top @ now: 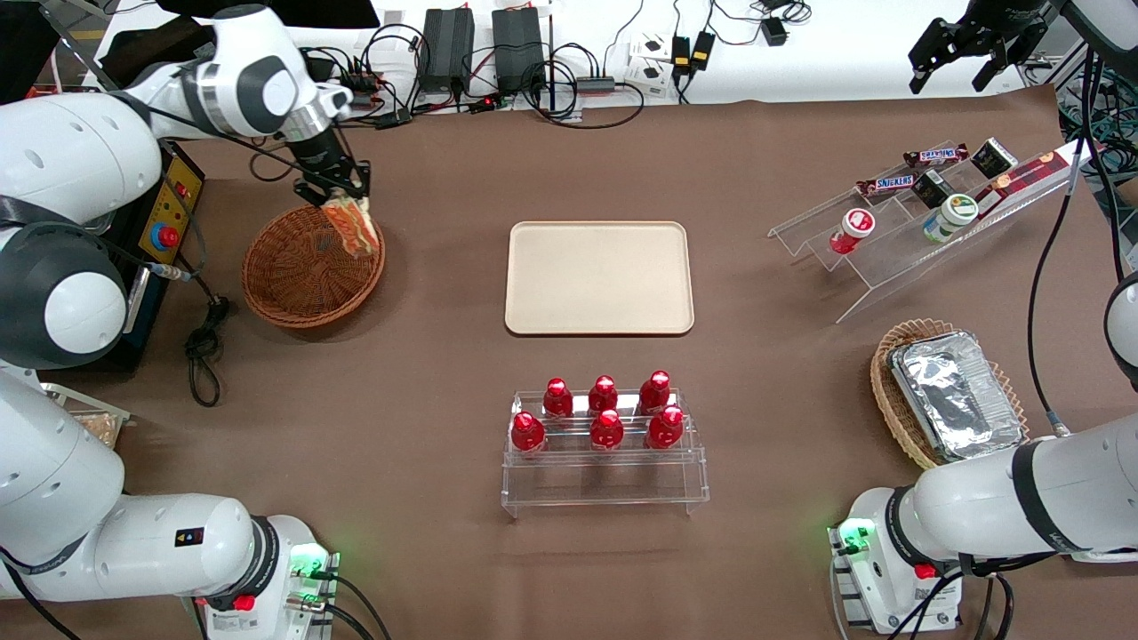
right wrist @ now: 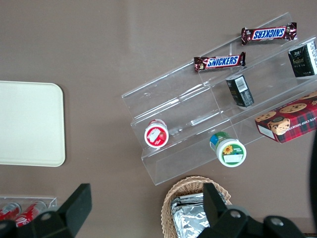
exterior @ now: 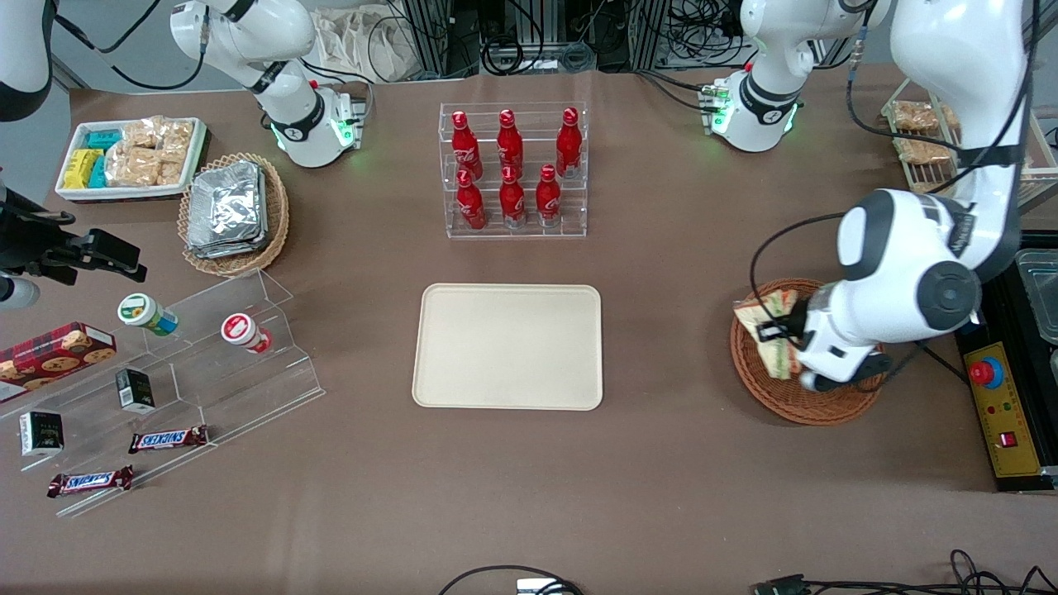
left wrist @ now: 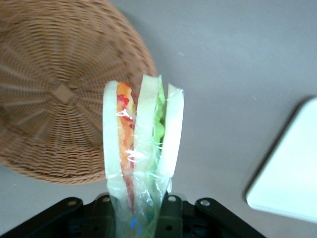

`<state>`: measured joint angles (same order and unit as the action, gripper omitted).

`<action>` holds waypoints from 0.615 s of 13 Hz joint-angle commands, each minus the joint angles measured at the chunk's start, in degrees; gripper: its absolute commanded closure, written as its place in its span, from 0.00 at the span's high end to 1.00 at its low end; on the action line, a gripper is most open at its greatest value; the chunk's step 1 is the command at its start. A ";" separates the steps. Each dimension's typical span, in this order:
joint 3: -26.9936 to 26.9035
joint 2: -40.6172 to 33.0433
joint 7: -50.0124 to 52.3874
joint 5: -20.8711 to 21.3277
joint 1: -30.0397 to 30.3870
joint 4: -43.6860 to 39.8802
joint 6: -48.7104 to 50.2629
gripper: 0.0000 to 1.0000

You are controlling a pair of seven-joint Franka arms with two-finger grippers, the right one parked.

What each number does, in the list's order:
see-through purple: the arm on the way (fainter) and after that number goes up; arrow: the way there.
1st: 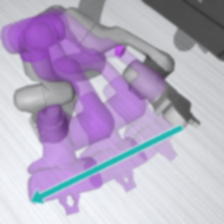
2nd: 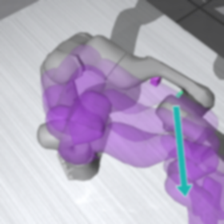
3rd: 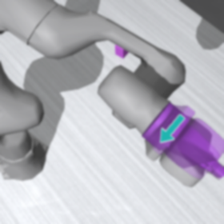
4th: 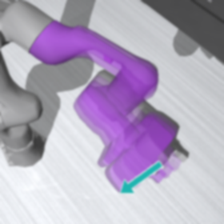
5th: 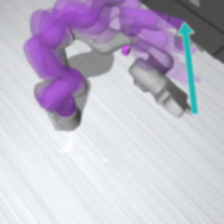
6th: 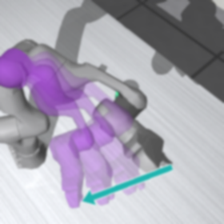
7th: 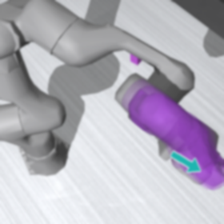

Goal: Place sandwich from basket to tray
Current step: 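Close the left gripper on the sandwich and lift it, then carry the held sandwich with the left gripper over the cream tray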

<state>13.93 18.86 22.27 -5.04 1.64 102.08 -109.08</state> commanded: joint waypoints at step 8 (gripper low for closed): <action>5.41 12.59 -0.84 0.55 -11.56 -10.06 -2.97 0.22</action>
<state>19.71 27.19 20.27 -5.01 -7.66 96.02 -111.09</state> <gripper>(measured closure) 0.775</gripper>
